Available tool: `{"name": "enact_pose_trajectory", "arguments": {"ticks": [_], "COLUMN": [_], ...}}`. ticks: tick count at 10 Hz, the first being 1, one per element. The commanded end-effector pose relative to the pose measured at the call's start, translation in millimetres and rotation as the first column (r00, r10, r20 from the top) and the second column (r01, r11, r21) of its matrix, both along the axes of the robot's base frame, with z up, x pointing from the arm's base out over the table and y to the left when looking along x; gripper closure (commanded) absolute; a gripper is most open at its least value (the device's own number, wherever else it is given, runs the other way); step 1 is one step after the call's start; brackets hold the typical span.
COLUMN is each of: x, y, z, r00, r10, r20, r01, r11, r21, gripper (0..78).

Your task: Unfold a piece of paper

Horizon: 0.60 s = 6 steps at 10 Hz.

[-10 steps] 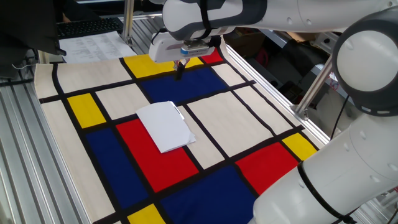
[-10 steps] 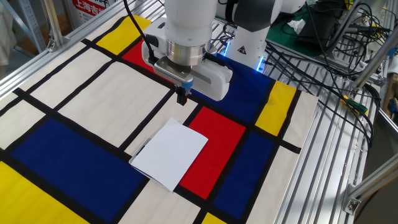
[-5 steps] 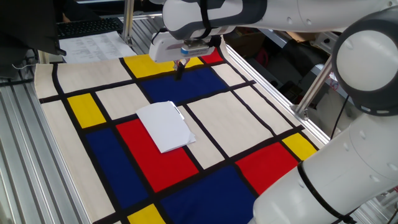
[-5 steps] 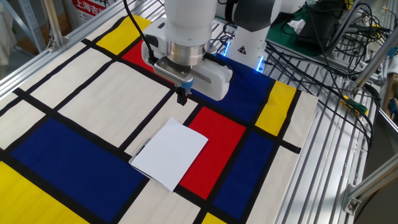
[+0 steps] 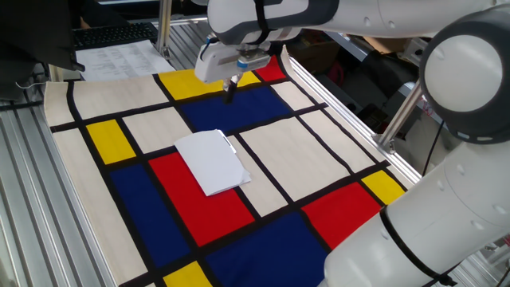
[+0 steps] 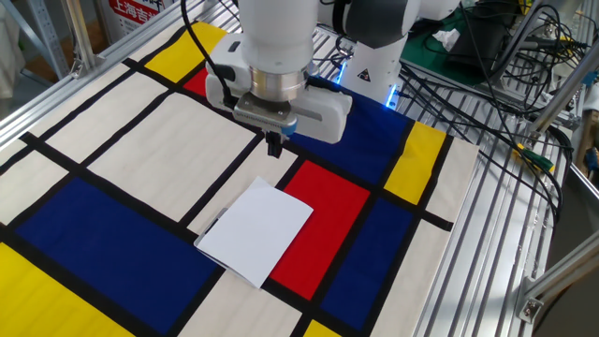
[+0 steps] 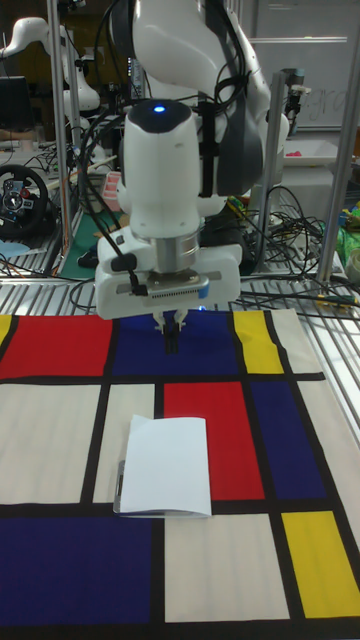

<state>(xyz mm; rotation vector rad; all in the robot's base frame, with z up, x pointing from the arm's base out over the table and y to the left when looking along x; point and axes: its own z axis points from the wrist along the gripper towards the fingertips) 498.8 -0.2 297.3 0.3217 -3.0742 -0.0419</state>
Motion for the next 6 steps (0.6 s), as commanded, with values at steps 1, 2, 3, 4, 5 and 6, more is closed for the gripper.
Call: {"name": "enact_pose_trajectory", "arguments": {"ticks": [1,2,3,4,5,6], "x": [2.0,2.5,2.8,3.0,3.5,4.0], "y": [-4.3,-5.5,-5.4,-6.2,-10.1,-16.5], "z": [-8.7,-12.6,-16.4,-19.8,-26.9,-34.9], "r00": [1.000,1.000,1.000,1.000,1.000,1.000], "r10": [0.023,0.020,0.014,0.012,0.010,0.006], "r20": [-0.003,-0.002,-0.004,-0.004,-0.004,-0.004], "r01": [-0.023,-0.020,-0.014,-0.012,-0.010,-0.006], "r11": [1.000,1.000,1.000,0.999,0.997,0.997], "r21": [-0.009,-0.011,-0.023,-0.045,-0.079,-0.074], "gripper": [77.6,77.6,77.6,77.6,77.6,77.6]}}
